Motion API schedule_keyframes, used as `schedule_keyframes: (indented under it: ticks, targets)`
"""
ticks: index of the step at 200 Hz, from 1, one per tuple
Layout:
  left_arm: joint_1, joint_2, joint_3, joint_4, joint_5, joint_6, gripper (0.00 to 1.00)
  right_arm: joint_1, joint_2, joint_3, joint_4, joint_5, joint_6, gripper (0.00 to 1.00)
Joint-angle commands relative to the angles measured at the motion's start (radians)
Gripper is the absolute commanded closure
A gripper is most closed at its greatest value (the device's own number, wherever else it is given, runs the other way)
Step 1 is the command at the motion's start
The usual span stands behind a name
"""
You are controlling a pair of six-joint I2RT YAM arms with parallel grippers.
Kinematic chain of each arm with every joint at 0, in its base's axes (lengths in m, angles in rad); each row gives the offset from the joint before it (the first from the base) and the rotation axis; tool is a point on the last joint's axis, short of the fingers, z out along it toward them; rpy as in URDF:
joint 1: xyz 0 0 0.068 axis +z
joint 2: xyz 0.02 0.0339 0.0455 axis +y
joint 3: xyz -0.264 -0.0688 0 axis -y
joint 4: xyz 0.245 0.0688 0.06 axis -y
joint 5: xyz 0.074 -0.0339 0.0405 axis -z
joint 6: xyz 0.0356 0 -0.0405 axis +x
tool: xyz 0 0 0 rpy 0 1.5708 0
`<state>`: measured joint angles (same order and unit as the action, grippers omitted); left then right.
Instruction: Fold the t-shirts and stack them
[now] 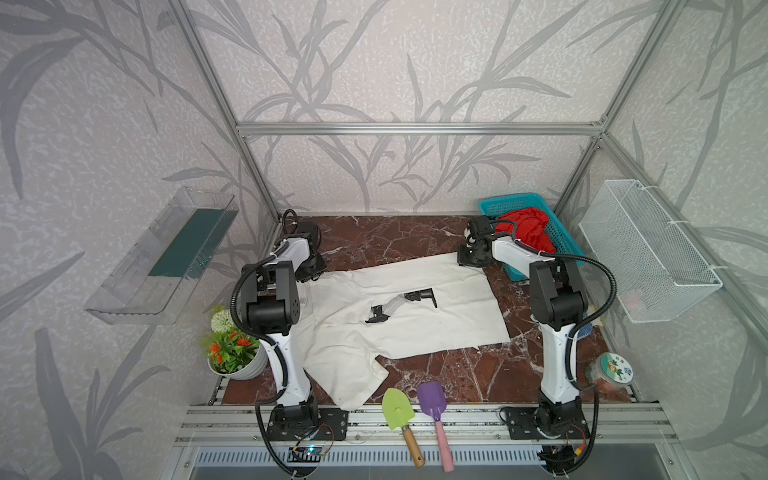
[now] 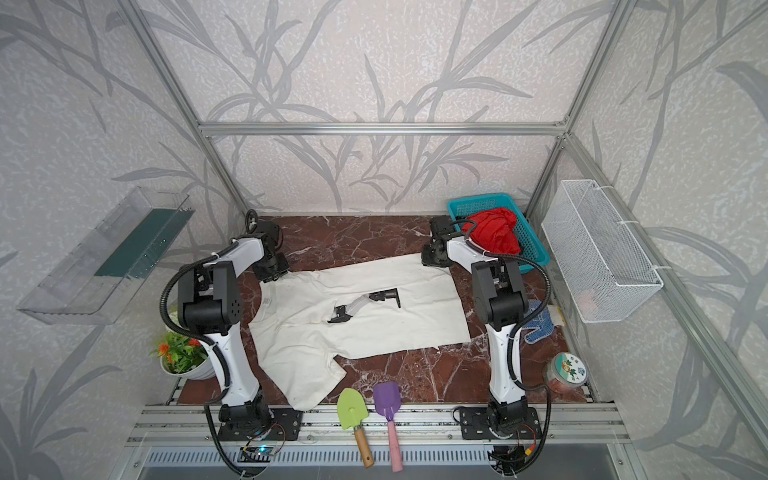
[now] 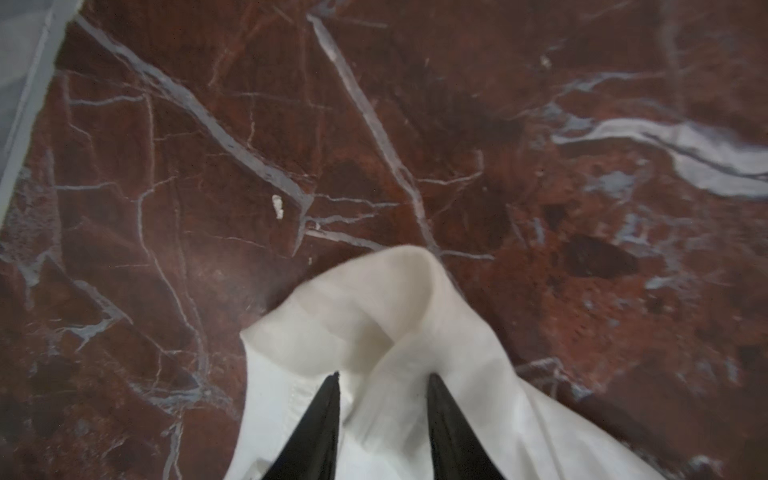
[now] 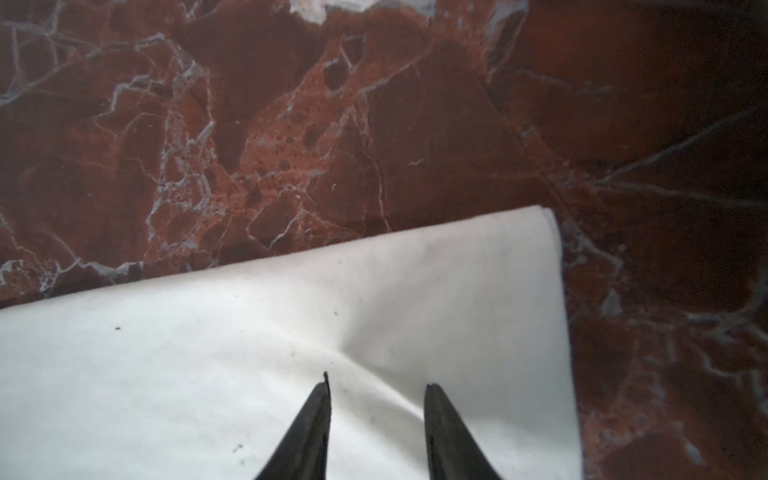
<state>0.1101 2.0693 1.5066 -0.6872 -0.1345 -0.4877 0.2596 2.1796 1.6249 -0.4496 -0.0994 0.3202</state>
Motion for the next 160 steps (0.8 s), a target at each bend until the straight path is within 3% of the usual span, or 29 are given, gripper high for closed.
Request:
schedule_keyframes:
  ticks: [1,97,129,160]
  targets:
    - [0.006,0.018,0.024,-0.033,0.014,-0.033,0.63,-0.009,0.035,0.038,-0.047,-0.020,-0.002,0.61]
    - [0.050,0.156,0.185,-0.079,0.052,-0.060,0.63,-0.065,0.168,0.210,-0.196,-0.001,0.042,0.61]
    - [0.050,0.225,0.320,-0.119,0.073,-0.059,0.63,-0.065,0.207,0.288,-0.214,-0.019,0.048,0.61]
    - [0.051,0.340,0.543,-0.202,0.086,-0.038,0.63,-0.065,0.291,0.458,-0.260,0.016,0.019,0.61]
